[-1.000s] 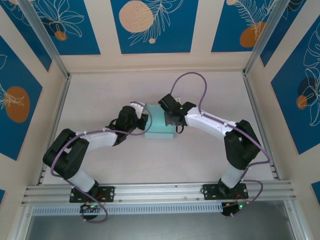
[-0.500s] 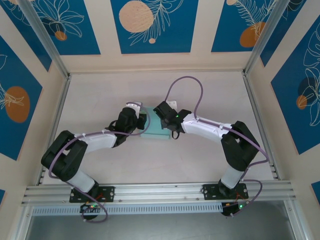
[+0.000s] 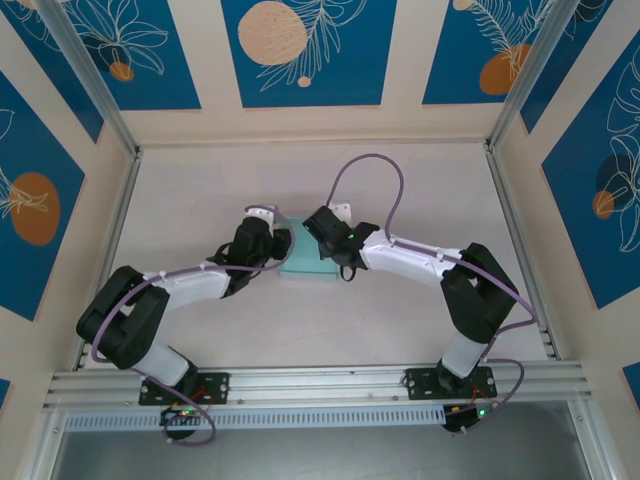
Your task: Fold the paper box
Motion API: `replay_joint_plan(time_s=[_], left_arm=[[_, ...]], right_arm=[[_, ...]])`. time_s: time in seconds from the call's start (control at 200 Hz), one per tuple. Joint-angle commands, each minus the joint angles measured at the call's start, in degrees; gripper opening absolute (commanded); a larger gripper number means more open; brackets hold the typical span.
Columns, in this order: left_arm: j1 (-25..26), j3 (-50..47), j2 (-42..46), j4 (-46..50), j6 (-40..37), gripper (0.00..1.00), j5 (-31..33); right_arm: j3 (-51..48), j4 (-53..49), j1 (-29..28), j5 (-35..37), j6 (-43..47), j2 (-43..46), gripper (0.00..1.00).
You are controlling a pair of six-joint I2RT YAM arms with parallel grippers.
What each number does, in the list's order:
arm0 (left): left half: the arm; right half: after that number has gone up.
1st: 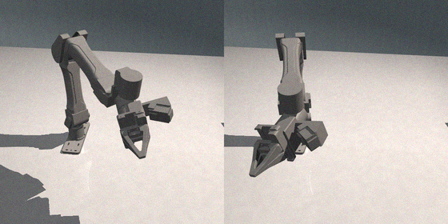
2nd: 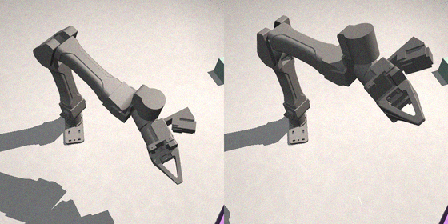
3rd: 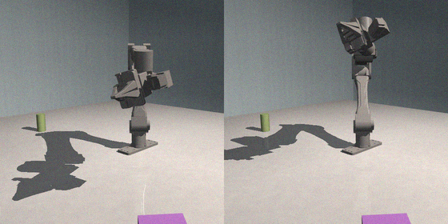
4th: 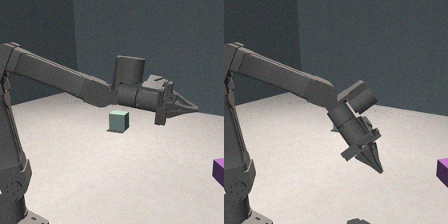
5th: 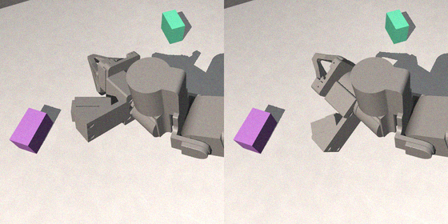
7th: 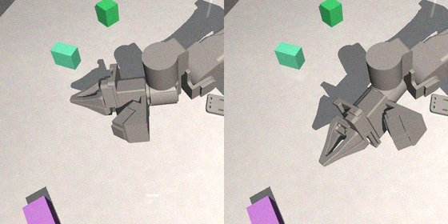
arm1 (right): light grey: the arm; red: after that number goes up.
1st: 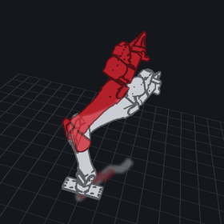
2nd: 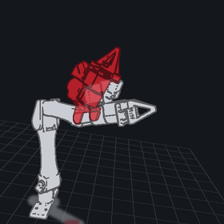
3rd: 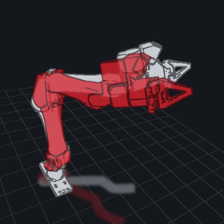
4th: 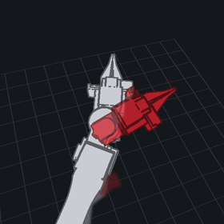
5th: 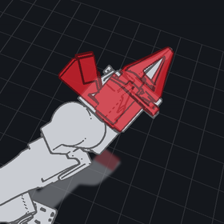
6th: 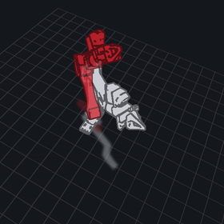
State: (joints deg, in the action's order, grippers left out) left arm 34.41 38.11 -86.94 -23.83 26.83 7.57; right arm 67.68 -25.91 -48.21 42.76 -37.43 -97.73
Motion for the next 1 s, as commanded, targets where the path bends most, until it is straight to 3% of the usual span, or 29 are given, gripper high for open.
replay_joint_plan(time_s=[0.0, 0.81, 0.995], left_arm=[[1.3, -2.0, -0.8, -2.2, 3.6, 0.22, -3.1], [3.8, -9.9, -1.0, -7.9, 0.8, 0.21, 1.2], [3.8, -9.9, -1.6, -7.8, 0.4, 0.16, 1.7]], right_arm=[[-1.1, 0.9, -2.3, 1.2, -3.7, -1.6, 0.0], [-4.2, -4.2, -12.2, 8.4, -21.6, -7.2, 0.0], [-4.0, -2.9, -12.5, 8.2, -24.1, -7.9, 0.0]])
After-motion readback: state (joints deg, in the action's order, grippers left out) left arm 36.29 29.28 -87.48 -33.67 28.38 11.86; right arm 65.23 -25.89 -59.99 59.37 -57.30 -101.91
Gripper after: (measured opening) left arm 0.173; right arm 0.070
